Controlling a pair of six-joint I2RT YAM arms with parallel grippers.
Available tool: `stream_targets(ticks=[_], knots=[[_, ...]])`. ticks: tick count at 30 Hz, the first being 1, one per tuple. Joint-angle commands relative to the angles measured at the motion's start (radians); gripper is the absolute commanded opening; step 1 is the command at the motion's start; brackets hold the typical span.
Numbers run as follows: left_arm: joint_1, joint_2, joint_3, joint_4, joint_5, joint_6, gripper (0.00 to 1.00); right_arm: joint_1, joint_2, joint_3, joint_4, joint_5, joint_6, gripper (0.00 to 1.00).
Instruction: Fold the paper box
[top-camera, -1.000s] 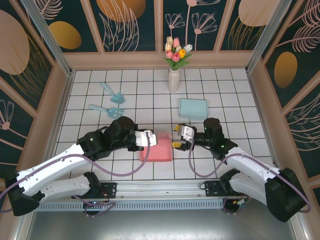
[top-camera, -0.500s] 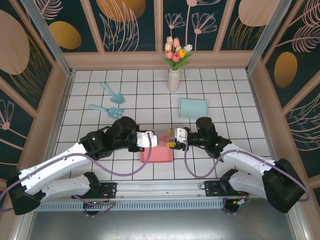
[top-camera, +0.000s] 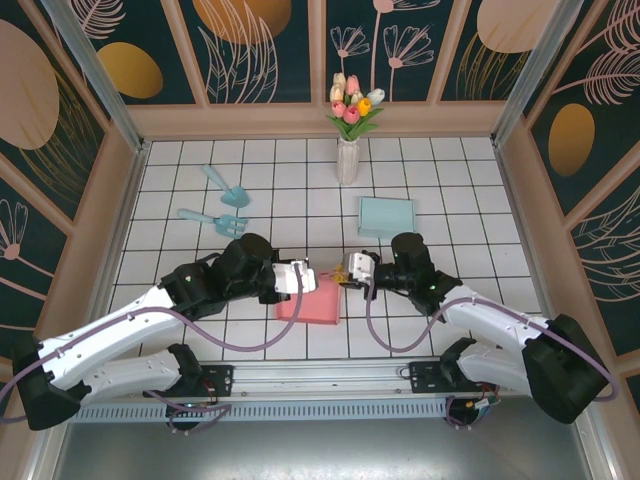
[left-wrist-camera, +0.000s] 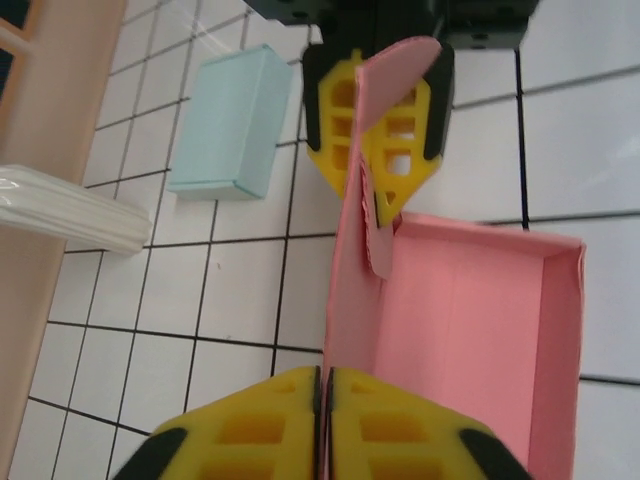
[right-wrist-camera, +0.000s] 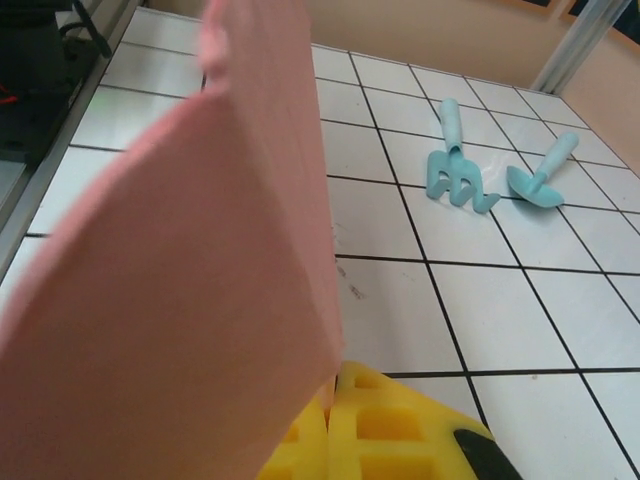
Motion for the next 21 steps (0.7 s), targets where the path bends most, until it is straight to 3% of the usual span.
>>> stream_targets(ticks=[1, 4, 7, 9, 10, 11, 12, 13, 16, 19, 21], knots=[[-0.003, -0.061, 0.0, 0.205, 0.056, -0.152, 0.22, -0.06, -0.003, -0.033, 0.049, -0.02, 0.05, 0.0], [-0.003, -0.116, -0.028, 0.362, 0.064, -0.305, 0.28, -0.102, -0.029, -0.076, 0.081, -0.018, 0.064, 0.0], [-0.002, -0.172, -0.119, 0.563, -0.06, -0.517, 0.36, -0.148, -0.053, -0.119, 0.153, 0.019, 0.094, 0.0], [-0.002, -0.182, -0.154, 0.622, -0.3, -0.69, 0.44, -0.153, -0.064, -0.137, 0.187, 0.031, 0.11, 0.0], [-0.002, -0.177, -0.16, 0.602, -0.479, -0.807, 0.52, -0.155, -0.07, -0.144, 0.191, 0.03, 0.11, 0.0], [0.003, -0.165, -0.164, 0.559, -0.644, -0.908, 0.52, -0.154, -0.075, -0.147, 0.189, 0.03, 0.109, 0.0], [0.018, -0.154, -0.169, 0.506, -0.738, -1.005, 0.48, -0.155, -0.078, -0.149, 0.192, 0.03, 0.108, 0.0], [0.059, -0.145, -0.179, 0.453, -0.744, -1.116, 0.45, -0.155, -0.082, -0.152, 0.195, 0.027, 0.112, 0.0], [0.276, -0.128, -0.235, 0.398, -0.504, -1.339, 0.48, -0.154, -0.096, -0.152, 0.194, 0.009, 0.113, 0.0], [0.446, -0.067, -0.247, 0.399, -0.326, -1.384, 0.47, -0.154, -0.104, -0.156, 0.196, -0.005, 0.109, 0.0], [0.507, 0.006, -0.227, 0.406, -0.208, -1.38, 0.47, -0.155, -0.096, -0.157, 0.199, -0.013, 0.107, 0.0]])
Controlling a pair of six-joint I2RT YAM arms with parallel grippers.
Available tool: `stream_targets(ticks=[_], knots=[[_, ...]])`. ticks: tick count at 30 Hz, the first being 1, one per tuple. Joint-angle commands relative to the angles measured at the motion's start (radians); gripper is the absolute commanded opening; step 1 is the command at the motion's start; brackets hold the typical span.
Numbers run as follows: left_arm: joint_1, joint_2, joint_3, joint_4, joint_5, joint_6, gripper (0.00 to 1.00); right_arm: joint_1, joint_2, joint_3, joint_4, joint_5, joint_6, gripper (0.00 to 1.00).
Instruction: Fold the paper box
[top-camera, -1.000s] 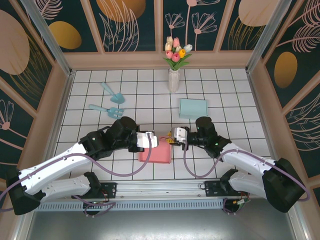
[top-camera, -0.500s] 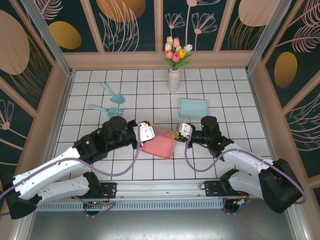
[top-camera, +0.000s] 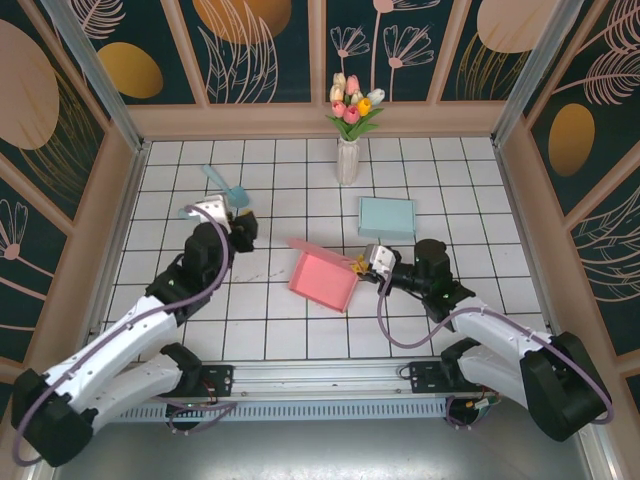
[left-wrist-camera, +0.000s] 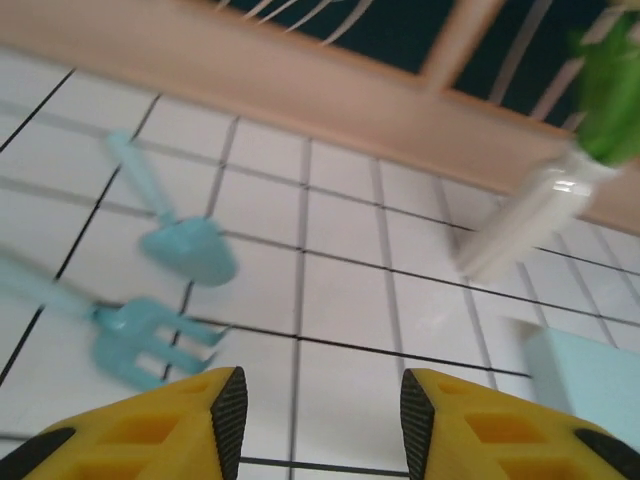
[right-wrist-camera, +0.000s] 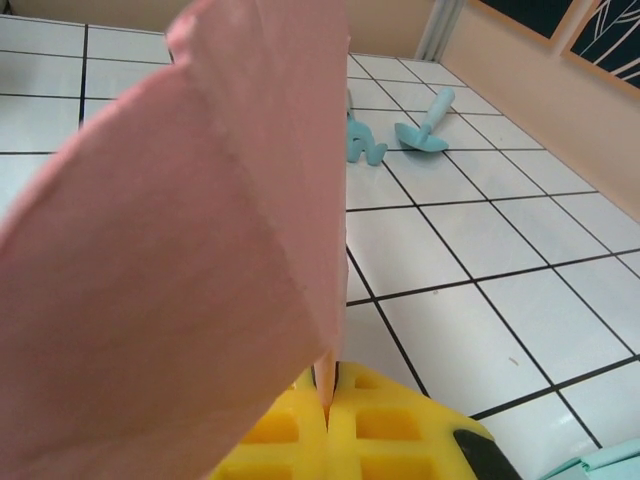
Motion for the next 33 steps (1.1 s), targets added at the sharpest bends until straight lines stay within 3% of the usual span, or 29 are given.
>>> stream_targets(ticks=[1, 5, 10, 22, 29, 33], knots=[[0.069, 0.102, 0.03, 0.005, 0.234, -0.133, 0.48, -0.005, -0.004, -0.015, 0.046, -0.052, 0.001, 0.0], [0.076, 0.257, 0.084, 0.031, 0.35, -0.1, 0.41, -0.007, 0.02, -0.004, 0.037, -0.063, -0.011, 0.0], [0.071, 0.324, 0.064, 0.111, 0.421, -0.104, 0.36, -0.007, 0.02, 0.006, 0.028, -0.058, -0.009, 0.0], [-0.048, 0.334, -0.023, 0.201, 0.438, -0.118, 0.29, 0.004, 0.04, 0.015, 0.008, 0.006, -0.021, 0.0], [-0.095, 0.286, -0.095, 0.248, 0.464, -0.175, 0.29, 0.036, 0.037, 0.018, 0.0, 0.135, -0.023, 0.0], [-0.118, 0.263, -0.149, 0.289, 0.472, -0.22, 0.27, 0.111, 0.025, 0.006, -0.009, 0.241, -0.048, 0.0]])
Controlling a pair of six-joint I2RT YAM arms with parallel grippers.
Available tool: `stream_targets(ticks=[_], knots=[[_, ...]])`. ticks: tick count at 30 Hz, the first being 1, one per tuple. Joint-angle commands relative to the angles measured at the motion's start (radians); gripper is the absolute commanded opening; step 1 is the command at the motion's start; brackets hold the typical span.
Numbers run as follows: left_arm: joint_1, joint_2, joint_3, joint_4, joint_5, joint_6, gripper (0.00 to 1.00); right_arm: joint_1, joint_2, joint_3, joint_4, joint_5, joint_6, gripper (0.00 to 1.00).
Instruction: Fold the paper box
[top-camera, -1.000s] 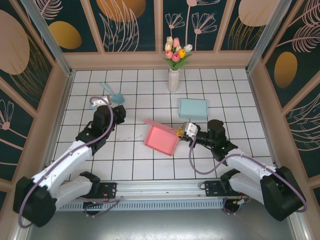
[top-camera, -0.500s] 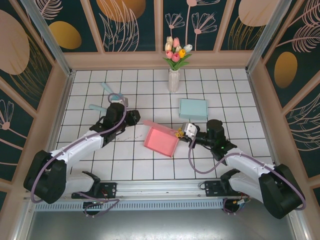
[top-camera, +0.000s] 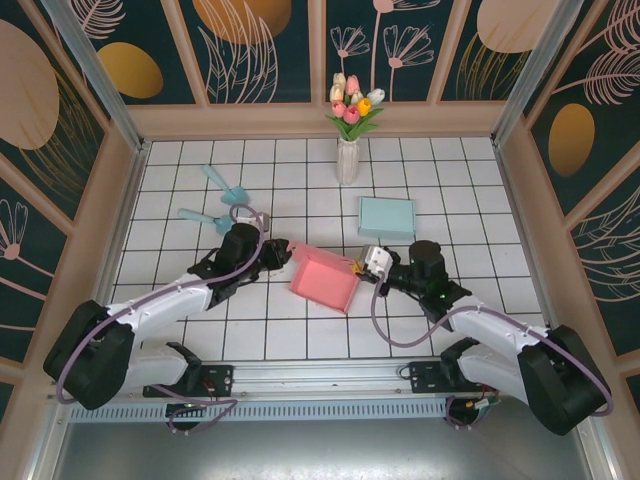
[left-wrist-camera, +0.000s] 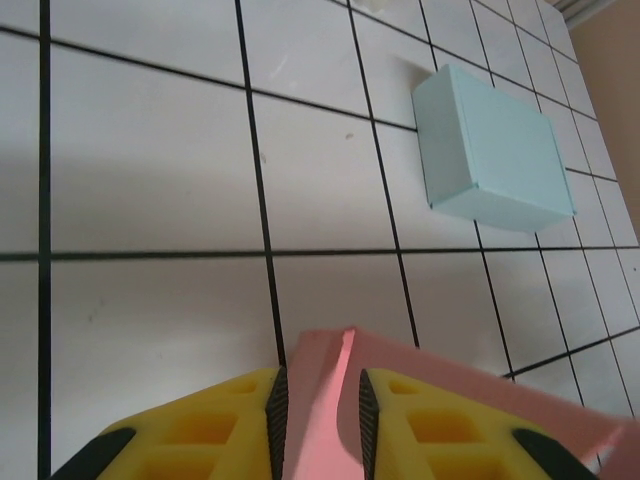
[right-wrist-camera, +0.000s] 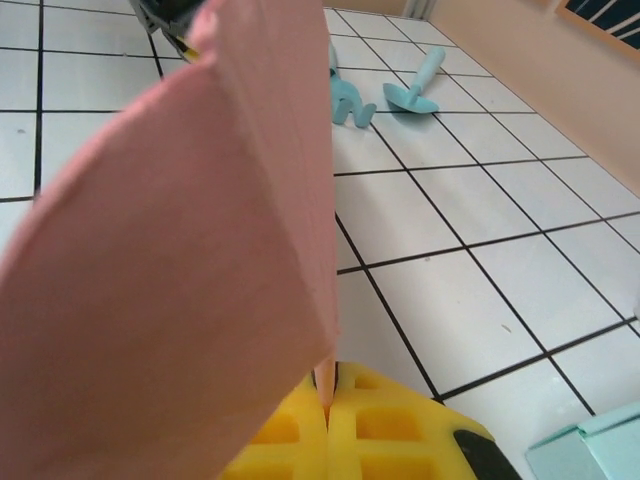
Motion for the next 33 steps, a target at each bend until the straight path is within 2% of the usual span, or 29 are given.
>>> stream_targets(ticks=[1, 4, 7, 15, 18, 21, 23, 28, 33], knots=[[-0.03, -0.036, -0.044, 0.07, 0.025, -0.055, 0.27, 0.061, -0.015, 0.004, 0.001, 0.13, -0.031, 0.0], [-0.059, -0.057, -0.076, 0.094, 0.019, -0.071, 0.26, 0.108, -0.039, -0.009, 0.001, 0.202, -0.031, 0.0], [-0.078, -0.082, -0.114, 0.076, -0.038, -0.062, 0.26, 0.155, -0.081, -0.046, 0.02, 0.278, -0.038, 0.0], [-0.078, -0.162, -0.244, 0.078, -0.15, -0.058, 0.25, 0.414, -0.194, -0.118, -0.009, 0.664, -0.044, 0.0], [-0.077, -0.232, -0.239, 0.017, -0.202, -0.049, 0.26, 0.475, -0.191, -0.122, -0.029, 0.758, -0.013, 0.0], [-0.077, -0.326, -0.218, -0.055, -0.322, -0.03, 0.29, 0.48, -0.191, -0.129, -0.028, 0.778, 0.014, 0.0], [-0.076, -0.337, -0.199, -0.057, -0.346, -0.017, 0.32, 0.481, -0.2, -0.136, -0.019, 0.749, 0.021, 0.0], [-0.051, -0.189, -0.086, -0.047, -0.291, 0.017, 0.34, 0.477, -0.252, -0.164, -0.006, 0.683, 0.048, 0.0], [-0.028, -0.012, 0.018, -0.017, -0.224, 0.034, 0.31, 0.442, -0.312, -0.179, 0.0, 0.596, 0.091, 0.0]])
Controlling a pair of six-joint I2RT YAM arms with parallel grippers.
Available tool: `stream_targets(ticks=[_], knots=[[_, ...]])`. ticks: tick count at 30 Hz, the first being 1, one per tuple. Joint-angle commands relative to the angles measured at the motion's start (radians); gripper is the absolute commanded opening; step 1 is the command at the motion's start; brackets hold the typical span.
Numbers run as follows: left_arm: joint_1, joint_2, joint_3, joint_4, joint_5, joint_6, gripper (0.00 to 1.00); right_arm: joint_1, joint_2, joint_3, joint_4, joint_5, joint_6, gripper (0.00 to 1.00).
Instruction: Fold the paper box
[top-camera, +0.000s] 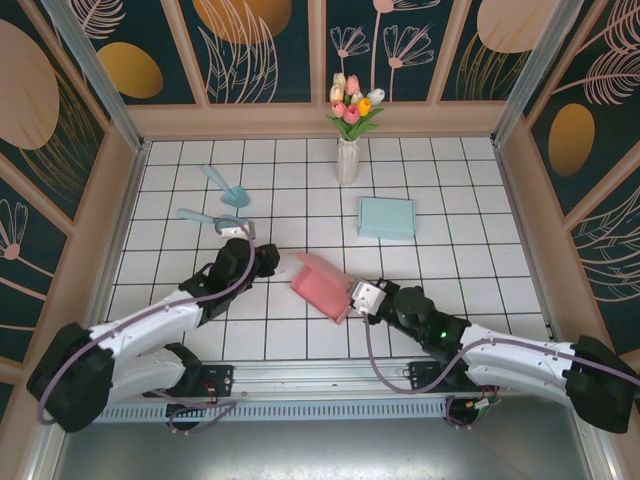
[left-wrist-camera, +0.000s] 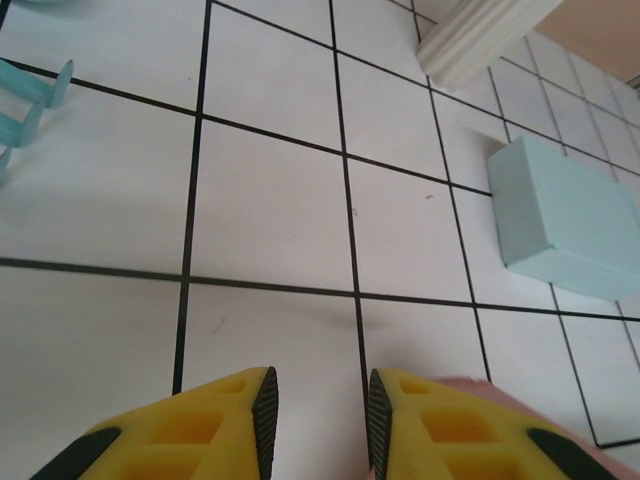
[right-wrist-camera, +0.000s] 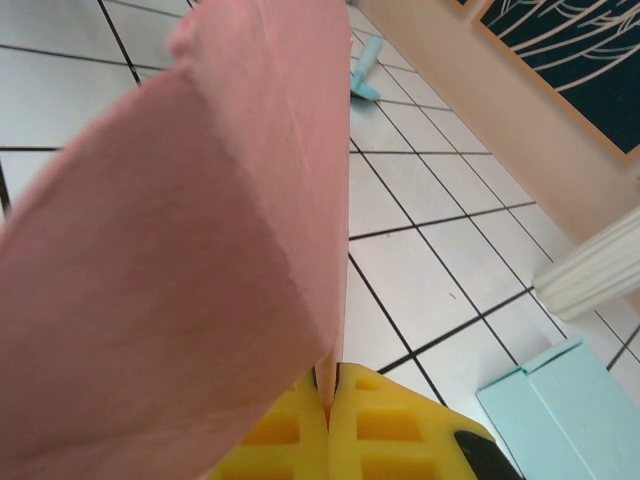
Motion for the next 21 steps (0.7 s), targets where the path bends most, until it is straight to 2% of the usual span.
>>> stream_targets(ticks=[1, 4, 8, 21], knots=[[0.005, 0.088, 0.073, 0.021, 0.043, 0.039, 0.31, -0.029, -0.052, -0.019, 0.026, -0.088, 0.063, 0.0], [0.005, 0.143, 0.104, 0.054, 0.09, 0.04, 0.29, -0.051, -0.097, -0.031, 0.029, -0.131, 0.084, 0.0], [-0.001, 0.17, 0.106, 0.108, 0.18, 0.011, 0.26, -0.066, -0.116, -0.036, 0.03, -0.122, 0.095, 0.0], [-0.071, 0.165, 0.073, 0.127, 0.202, -0.001, 0.24, -0.069, -0.064, -0.017, 0.028, -0.086, 0.095, 0.0]])
